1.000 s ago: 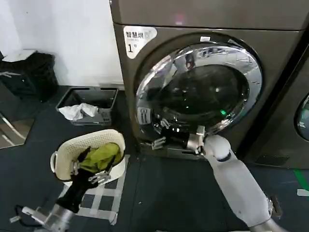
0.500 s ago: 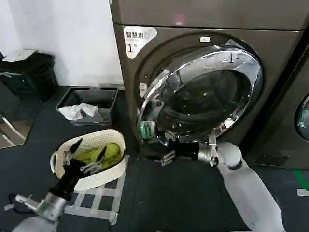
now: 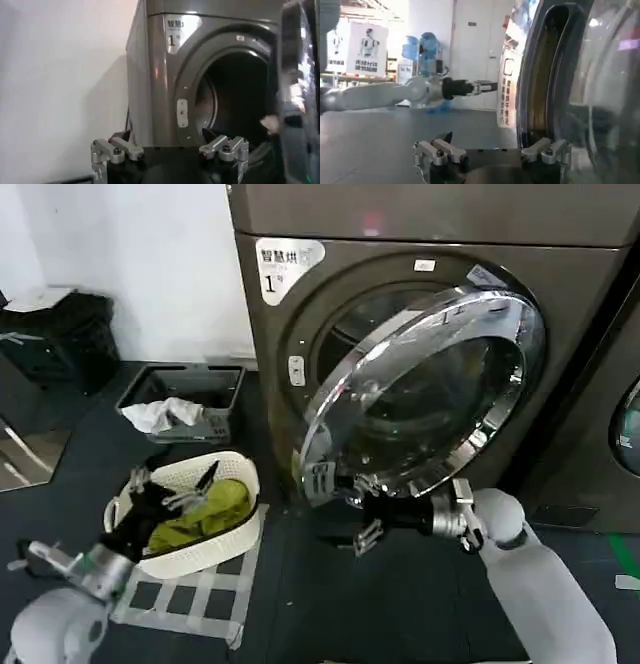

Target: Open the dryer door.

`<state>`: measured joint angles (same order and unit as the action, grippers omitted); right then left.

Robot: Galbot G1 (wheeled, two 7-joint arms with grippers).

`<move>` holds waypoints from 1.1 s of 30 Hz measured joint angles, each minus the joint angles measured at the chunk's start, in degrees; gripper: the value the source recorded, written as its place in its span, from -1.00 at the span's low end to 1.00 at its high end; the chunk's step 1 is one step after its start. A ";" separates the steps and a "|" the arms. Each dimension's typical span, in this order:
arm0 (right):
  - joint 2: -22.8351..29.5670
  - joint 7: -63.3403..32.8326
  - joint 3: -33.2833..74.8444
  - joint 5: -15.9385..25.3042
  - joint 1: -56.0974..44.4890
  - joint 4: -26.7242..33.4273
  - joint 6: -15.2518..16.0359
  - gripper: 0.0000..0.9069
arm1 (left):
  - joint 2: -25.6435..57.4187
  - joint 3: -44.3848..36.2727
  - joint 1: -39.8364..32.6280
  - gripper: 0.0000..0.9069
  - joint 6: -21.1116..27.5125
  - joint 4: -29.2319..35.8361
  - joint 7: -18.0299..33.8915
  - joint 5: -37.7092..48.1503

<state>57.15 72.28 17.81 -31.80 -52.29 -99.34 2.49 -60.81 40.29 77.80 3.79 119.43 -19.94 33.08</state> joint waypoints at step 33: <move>-8.01 8.80 2.79 -3.63 -3.65 -2.31 -2.91 1.00 | 17.31 -21.07 -17.46 1.00 -3.45 -5.78 0.10 15.39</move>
<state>49.14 81.08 20.60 -35.43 -55.94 -101.64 -0.41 -43.50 19.22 60.34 0.34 113.65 -19.85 48.47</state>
